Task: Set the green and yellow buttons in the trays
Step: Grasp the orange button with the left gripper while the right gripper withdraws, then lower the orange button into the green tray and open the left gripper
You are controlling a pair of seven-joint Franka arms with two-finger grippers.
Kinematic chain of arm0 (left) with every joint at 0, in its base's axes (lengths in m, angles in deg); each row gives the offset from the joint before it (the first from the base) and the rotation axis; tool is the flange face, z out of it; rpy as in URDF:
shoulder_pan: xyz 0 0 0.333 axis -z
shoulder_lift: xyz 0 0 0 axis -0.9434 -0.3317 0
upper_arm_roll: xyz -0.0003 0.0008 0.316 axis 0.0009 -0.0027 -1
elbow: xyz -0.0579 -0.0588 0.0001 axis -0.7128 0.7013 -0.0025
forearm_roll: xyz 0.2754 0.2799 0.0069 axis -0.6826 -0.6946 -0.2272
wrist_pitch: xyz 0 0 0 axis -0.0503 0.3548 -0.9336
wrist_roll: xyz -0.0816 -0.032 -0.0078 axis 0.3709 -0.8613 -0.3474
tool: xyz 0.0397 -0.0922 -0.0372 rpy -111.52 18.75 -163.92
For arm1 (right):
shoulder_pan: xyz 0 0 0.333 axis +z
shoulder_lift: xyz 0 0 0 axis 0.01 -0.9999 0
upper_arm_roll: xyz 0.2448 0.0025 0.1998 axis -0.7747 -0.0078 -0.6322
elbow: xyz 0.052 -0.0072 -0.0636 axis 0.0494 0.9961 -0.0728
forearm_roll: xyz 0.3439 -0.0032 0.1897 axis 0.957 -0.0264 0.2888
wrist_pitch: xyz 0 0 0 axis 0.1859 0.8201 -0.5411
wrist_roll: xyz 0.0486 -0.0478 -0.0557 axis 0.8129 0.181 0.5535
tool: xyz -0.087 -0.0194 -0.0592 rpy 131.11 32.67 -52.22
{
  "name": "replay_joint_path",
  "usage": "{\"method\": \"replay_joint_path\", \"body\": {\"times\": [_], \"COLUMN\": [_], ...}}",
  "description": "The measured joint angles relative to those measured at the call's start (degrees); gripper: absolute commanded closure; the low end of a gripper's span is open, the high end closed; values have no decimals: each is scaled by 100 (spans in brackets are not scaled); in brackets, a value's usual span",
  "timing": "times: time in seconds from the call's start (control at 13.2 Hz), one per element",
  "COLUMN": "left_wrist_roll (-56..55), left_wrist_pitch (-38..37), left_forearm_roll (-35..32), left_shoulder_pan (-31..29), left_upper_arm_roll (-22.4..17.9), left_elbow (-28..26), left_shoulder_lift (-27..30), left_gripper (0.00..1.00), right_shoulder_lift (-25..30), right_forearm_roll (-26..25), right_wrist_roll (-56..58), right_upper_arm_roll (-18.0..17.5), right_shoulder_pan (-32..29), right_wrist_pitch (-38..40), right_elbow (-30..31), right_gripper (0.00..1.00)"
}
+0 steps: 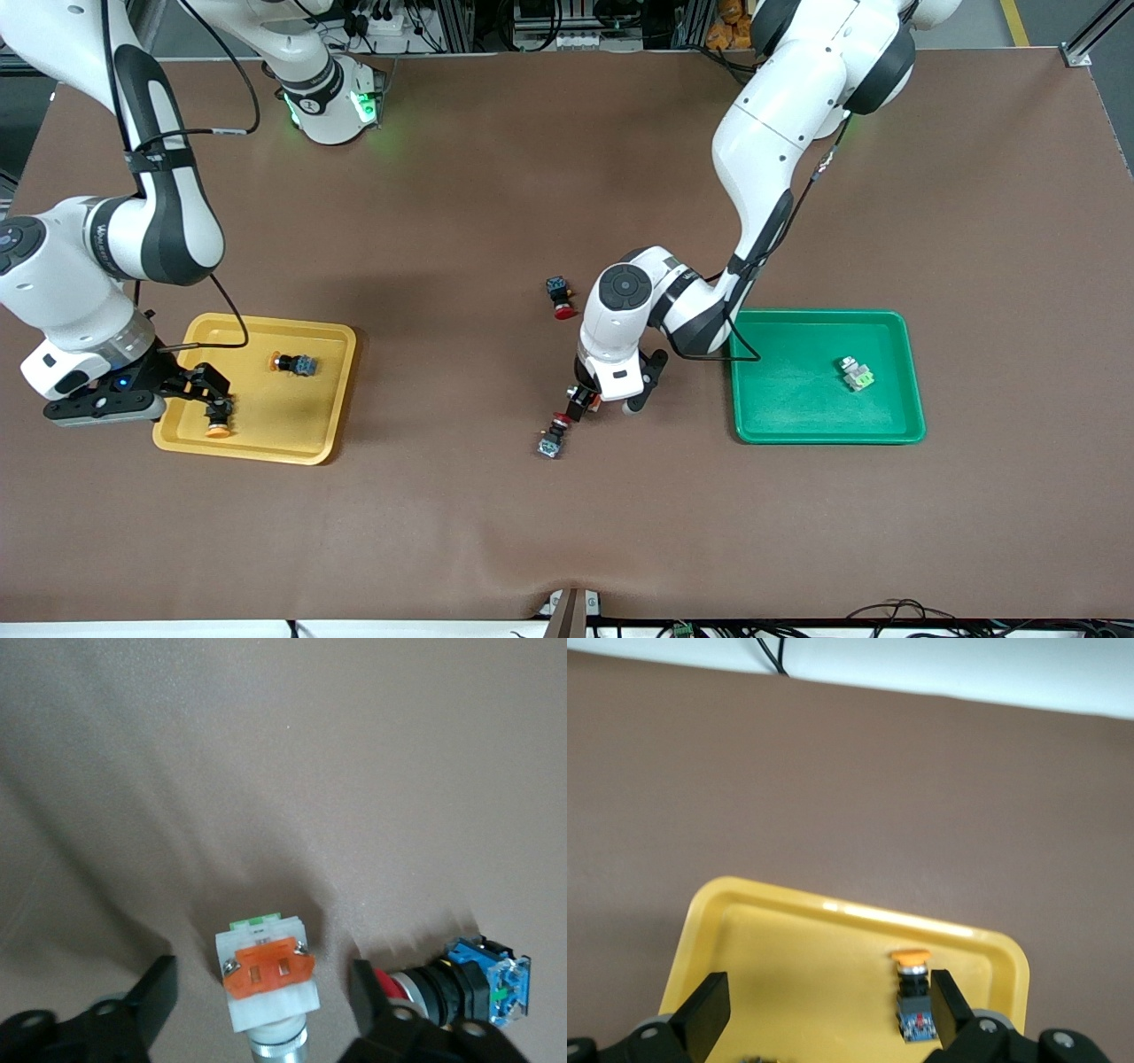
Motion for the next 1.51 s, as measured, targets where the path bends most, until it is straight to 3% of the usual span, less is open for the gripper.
{"method": "replay_joint_path", "body": {"times": [0.08,0.53,1.06,1.28,1.51], "left_wrist_roll": [0,669,2545,3390,4408], "left_wrist_pitch": [0,-41,-1571,-1957,-2016], "left_forearm_roll": [0,-13,-15,-14,-14], "left_shoulder_pan": [1,-89,-785,-1350,-2035], "left_upper_arm_roll": [-9,-225,-122,205,409], "left_elbow": [1,173,166,-200,-1075], "left_shoulder_lift": [-6,74,858,1275,1772], "left_gripper": [100,100,100,100,100], "right_shoulder_lift": [11,39,40,117,448], "right_forearm_roll": [0,6,8,8,8], "right_wrist_roll": [0,-3,-4,-3,-3], "right_upper_arm_roll": [3,4,-3,-3,1], "right_shoulder_pan": [-30,-135,-187,-188,-191], "right_wrist_pitch": [193,394,543,1303,2181], "right_elbow": [-1,-113,-134,-139,-139], "right_gripper": [0,0,0,0,0]}}
